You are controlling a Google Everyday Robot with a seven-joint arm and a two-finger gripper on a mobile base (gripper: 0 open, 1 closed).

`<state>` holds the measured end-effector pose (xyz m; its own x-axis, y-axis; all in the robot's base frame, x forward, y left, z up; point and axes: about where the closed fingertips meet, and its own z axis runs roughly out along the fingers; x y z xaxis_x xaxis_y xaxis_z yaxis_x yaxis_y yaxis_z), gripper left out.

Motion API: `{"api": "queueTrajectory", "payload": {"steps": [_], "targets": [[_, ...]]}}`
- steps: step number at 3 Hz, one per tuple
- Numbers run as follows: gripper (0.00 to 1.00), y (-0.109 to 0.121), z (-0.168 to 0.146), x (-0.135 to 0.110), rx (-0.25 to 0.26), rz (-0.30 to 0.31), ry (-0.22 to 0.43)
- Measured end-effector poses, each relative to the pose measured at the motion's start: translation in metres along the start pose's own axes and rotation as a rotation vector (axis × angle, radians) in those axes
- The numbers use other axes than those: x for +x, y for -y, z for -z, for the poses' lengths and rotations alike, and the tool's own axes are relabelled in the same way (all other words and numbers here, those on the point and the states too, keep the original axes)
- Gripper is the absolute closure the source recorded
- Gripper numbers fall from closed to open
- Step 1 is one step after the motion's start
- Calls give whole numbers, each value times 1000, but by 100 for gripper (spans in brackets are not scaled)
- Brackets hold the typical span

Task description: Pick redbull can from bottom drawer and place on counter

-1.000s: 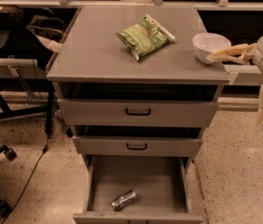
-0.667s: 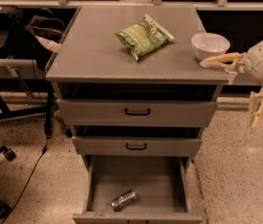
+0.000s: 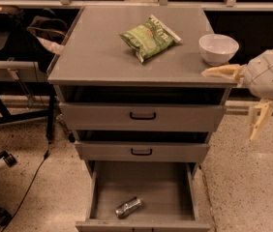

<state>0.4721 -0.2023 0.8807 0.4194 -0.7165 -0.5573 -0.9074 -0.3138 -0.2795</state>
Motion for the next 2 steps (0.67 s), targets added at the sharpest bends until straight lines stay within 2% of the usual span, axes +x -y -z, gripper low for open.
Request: {"api": "queueTrajectory", "payload": {"steps": [1, 2], "targets": [[0, -7, -37, 10, 19, -32, 38], [0, -13, -77, 25, 25, -67, 35]]}}
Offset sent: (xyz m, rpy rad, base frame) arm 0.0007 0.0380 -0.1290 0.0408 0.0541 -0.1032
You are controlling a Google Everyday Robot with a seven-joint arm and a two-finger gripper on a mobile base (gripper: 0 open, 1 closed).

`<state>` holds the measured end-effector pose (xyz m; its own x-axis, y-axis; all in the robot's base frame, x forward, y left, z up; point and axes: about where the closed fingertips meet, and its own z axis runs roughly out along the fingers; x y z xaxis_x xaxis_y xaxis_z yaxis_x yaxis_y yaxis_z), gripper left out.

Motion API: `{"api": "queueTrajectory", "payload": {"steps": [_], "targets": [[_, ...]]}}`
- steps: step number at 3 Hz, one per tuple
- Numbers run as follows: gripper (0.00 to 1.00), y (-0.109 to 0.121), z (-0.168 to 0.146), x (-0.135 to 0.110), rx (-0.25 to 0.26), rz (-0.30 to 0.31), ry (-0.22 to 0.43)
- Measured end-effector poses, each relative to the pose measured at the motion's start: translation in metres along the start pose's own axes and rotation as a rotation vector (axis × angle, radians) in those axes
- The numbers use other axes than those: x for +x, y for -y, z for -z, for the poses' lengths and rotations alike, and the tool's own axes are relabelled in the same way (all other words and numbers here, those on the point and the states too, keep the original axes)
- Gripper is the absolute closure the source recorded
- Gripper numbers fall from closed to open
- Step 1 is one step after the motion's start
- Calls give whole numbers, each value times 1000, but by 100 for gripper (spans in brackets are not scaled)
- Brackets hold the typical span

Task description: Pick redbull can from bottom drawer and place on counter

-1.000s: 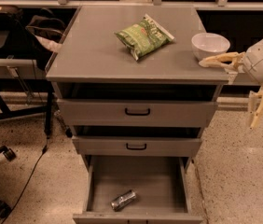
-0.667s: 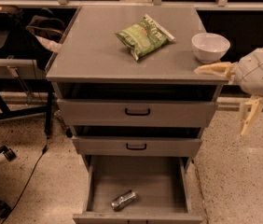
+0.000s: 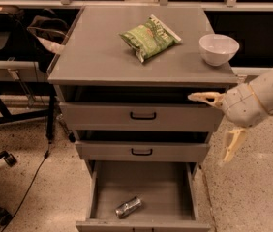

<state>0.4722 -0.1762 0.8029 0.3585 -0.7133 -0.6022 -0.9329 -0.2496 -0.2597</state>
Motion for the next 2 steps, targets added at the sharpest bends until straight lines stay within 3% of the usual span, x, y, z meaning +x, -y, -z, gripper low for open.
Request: {"api": "queueTrajectory", "payload": {"steps": [2], "targets": [[0, -12, -70, 46, -35, -112, -72]]}}
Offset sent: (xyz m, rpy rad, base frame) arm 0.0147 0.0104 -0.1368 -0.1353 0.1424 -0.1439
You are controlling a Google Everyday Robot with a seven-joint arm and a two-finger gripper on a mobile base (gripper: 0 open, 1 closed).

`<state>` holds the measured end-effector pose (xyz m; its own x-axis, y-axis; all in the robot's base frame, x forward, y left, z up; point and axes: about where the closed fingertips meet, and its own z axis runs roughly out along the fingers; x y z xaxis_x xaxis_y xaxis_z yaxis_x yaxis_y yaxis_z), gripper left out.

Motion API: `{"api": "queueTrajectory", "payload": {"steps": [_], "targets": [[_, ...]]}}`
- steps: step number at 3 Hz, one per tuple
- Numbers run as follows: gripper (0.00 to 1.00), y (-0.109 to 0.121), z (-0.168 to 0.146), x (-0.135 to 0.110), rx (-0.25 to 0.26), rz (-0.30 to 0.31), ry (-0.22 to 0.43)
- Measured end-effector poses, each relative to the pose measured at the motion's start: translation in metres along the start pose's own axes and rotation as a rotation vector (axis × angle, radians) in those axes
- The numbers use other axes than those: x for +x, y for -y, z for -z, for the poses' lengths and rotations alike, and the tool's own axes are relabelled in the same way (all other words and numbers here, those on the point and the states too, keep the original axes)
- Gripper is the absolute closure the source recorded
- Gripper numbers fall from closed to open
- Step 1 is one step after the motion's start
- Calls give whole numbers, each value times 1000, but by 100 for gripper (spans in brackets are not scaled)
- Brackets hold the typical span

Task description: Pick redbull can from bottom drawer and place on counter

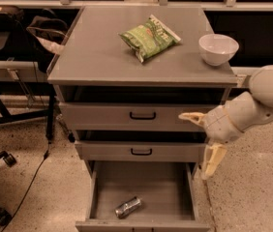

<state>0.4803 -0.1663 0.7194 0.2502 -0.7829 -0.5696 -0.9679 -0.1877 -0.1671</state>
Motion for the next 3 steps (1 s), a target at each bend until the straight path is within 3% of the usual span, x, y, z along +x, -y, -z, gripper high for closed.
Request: {"api": "queueTrajectory", "payload": {"steps": [1, 2, 3], "targets": [[0, 0, -30, 18, -30, -46, -33], [0, -1, -31, 19, -24, -49, -33], [0, -10, -43, 27, 45, -76, -38]]}}
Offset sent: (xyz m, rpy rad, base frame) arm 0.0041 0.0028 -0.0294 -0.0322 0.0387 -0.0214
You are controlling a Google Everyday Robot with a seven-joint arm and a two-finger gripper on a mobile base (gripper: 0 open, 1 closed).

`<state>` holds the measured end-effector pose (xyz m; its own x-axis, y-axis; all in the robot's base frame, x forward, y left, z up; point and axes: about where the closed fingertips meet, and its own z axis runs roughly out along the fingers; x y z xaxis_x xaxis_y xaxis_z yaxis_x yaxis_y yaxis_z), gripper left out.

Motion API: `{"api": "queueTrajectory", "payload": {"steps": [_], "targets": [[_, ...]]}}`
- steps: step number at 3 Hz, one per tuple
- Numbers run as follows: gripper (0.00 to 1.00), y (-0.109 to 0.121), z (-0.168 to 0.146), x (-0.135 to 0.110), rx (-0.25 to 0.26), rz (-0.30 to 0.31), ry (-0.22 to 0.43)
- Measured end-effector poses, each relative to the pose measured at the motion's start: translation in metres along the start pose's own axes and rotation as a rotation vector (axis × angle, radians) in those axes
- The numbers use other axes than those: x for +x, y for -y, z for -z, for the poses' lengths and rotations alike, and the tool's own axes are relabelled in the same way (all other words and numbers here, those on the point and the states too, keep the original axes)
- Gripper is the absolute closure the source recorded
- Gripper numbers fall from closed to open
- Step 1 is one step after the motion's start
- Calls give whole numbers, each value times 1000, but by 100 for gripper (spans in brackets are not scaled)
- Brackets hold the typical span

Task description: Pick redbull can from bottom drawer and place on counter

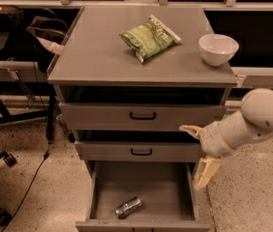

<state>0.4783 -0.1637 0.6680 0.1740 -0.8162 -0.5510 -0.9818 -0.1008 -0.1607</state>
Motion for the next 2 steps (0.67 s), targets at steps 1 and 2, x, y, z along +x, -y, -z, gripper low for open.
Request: {"api": "queueTrajectory", "payload": {"steps": [1, 2], "targets": [[0, -18, -50, 30, 65, -101, 7], [0, -24, -86, 49, 69, -136, 31]]}}
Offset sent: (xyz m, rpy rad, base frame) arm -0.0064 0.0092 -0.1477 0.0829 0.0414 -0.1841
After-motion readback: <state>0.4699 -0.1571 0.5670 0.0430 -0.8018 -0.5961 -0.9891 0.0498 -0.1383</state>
